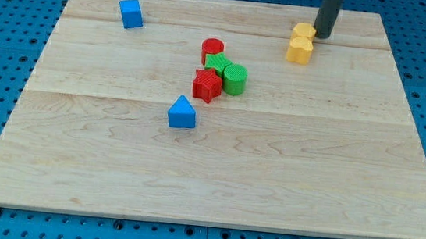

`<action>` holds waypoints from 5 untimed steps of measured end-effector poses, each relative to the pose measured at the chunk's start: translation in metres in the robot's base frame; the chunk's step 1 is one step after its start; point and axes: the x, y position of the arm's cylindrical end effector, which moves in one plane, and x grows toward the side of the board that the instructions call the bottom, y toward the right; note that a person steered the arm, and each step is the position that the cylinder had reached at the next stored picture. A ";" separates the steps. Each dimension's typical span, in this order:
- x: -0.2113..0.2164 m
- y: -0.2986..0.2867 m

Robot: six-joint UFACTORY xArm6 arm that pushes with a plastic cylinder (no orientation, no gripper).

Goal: Separate the yellow blocks

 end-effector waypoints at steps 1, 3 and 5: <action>-0.011 0.001; 0.044 -0.060; 0.144 -0.071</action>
